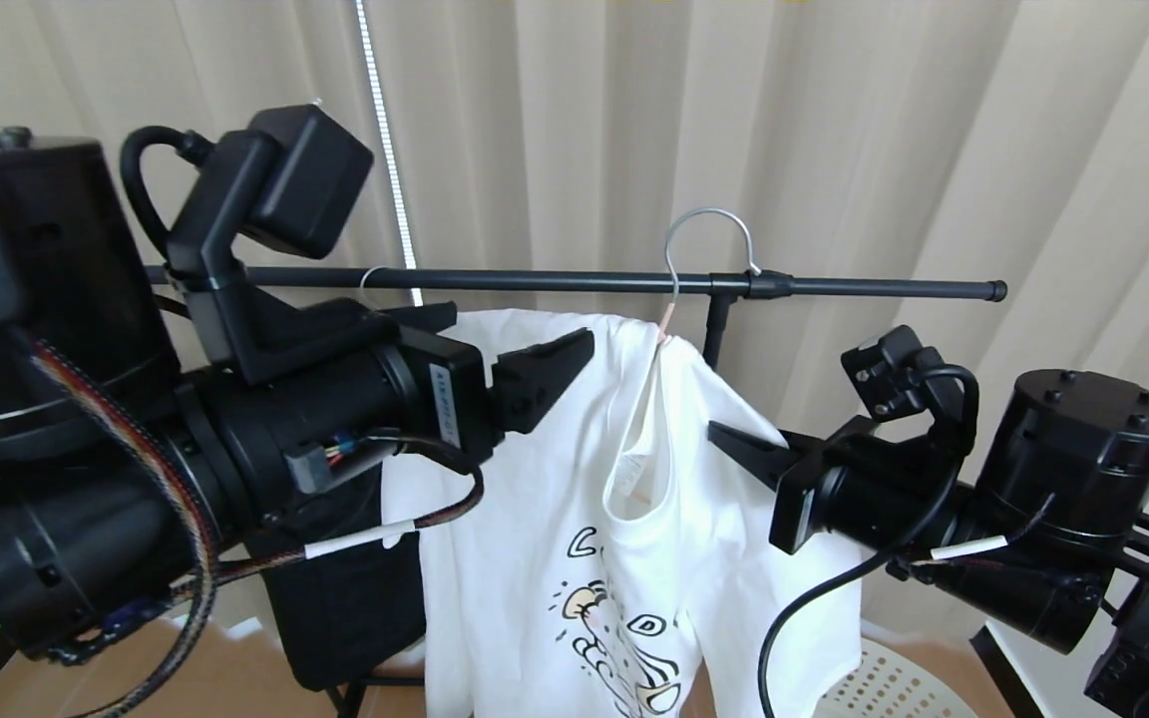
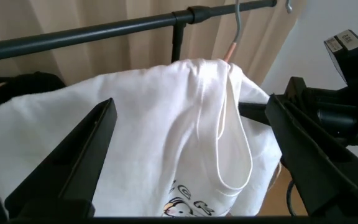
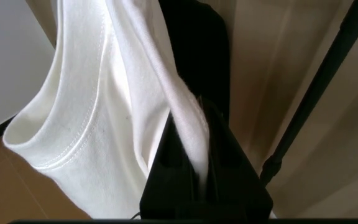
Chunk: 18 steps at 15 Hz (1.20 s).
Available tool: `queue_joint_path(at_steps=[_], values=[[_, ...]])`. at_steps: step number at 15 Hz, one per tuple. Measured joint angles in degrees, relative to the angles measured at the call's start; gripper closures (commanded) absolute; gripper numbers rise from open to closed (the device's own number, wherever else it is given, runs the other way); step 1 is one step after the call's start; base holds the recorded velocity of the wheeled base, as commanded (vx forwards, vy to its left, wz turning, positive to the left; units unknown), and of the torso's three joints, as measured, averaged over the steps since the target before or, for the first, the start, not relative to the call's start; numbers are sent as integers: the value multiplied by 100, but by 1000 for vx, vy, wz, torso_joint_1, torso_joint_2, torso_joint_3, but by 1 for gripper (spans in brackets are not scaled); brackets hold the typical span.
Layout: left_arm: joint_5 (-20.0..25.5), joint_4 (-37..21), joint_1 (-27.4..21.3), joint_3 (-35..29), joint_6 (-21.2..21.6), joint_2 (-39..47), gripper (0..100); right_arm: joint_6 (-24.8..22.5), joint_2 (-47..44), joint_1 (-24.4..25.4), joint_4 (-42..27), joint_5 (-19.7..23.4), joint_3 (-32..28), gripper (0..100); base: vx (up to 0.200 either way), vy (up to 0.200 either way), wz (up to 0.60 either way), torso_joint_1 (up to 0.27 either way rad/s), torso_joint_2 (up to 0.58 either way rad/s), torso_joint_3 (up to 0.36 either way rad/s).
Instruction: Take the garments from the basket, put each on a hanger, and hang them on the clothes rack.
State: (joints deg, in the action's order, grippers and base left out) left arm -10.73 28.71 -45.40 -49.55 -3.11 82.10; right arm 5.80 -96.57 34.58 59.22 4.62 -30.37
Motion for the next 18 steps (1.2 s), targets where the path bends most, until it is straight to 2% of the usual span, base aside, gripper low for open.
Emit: queue_joint_path(at_steps=[2, 5, 7, 9, 10, 12, 15, 18], values=[[33, -126, 413, 59, 95, -206, 0, -9, 27, -171, 1, 132, 24, 100, 0, 0, 0, 0, 0, 0], [435, -416, 1130, 249, 180, -503, 0, -52, 96, -358, 1, 389, 61, 100, 0, 0, 0, 0, 0, 0], [1236, -430, 1669, 417, 240, -652, 0, -247, 171, -590, 0, 800, 143, 100, 0, 0, 0, 0, 0, 0], [2216, -438, 2481, 658, 335, -772, 0, -329, 250, -755, 1, 1062, 212, 100, 0, 0, 0, 0, 0, 0], [2471, -452, 2715, 797, 373, -788, 0, -349, 289, -837, 1, 1281, 254, 100, 0, 0, 0, 0, 0, 0], [2673, -441, 2961, 1039, 562, -779, 0, -367, 394, -1031, 4, 1646, 336, 100, 0, 0, 0, 0, 0, 0], [2977, -433, 3112, 1265, 797, -713, 0, -393, 503, -1147, 1, 1833, 402, 100, 0, 0, 0, 0, 0, 0], [3014, -430, 3206, 1346, 808, -521, 0, -400, 592, -1185, 1, 1974, 451, 100, 0, 0, 0, 0, 0, 0]])
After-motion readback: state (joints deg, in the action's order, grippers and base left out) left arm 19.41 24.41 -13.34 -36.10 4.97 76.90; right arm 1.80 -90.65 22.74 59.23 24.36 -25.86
